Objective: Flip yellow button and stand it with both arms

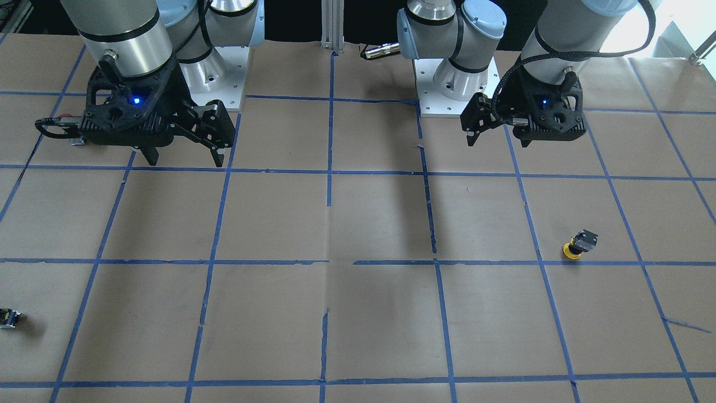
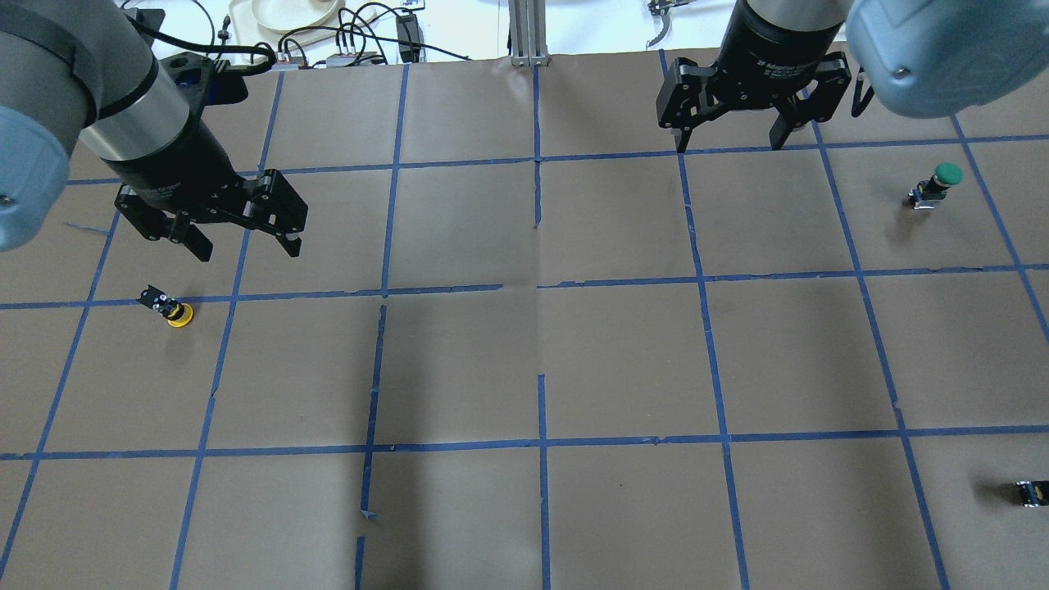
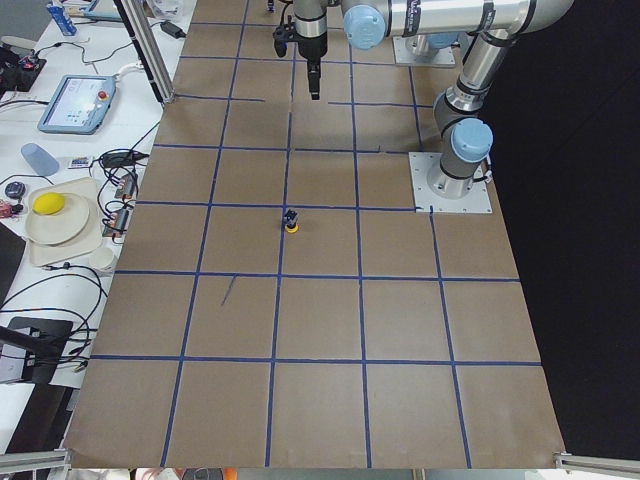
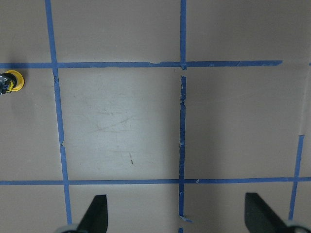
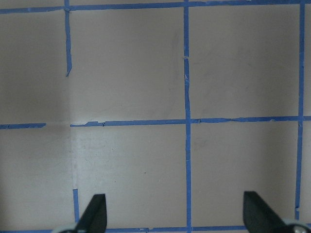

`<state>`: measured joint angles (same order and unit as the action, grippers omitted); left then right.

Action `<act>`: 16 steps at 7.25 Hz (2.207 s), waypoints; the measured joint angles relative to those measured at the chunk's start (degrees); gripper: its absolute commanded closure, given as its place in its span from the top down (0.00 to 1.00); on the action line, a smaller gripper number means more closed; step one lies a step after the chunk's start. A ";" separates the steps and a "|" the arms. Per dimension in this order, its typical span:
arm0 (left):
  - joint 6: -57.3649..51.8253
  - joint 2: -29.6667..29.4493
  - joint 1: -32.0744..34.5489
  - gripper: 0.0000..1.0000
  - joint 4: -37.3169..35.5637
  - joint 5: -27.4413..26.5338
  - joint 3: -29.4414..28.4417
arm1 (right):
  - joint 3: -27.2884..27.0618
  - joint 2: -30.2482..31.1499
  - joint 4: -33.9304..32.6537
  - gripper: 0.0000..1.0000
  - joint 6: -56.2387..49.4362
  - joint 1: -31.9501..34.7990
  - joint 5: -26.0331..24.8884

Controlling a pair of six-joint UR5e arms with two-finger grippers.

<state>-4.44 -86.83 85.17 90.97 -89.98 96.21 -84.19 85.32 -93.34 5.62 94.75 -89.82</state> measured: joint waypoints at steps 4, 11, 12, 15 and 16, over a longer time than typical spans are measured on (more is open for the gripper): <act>0.00 -0.40 -0.04 1.00 -0.76 -0.07 0.02 | -0.03 -0.03 0.00 1.00 0.00 0.00 -0.05; -5.36 -2.46 -11.49 1.00 -3.26 -2.14 -0.62 | -0.18 0.01 -0.02 1.00 0.00 0.00 0.00; -10.06 -4.85 -17.23 1.00 -5.94 -2.55 -1.07 | -0.18 0.02 -0.04 1.00 0.00 0.01 0.00; -21.92 -14.29 -25.31 1.00 -17.13 -2.86 -0.97 | -0.18 -0.01 -0.02 1.00 0.00 0.06 -0.06; -23.51 -17.63 -26.28 1.00 -20.75 -2.83 -0.41 | -0.18 0.00 -0.06 1.00 0.00 0.08 -0.06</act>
<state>-27.95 -104.46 58.89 70.22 -92.81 95.80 -84.38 85.32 -93.40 5.62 94.82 -89.88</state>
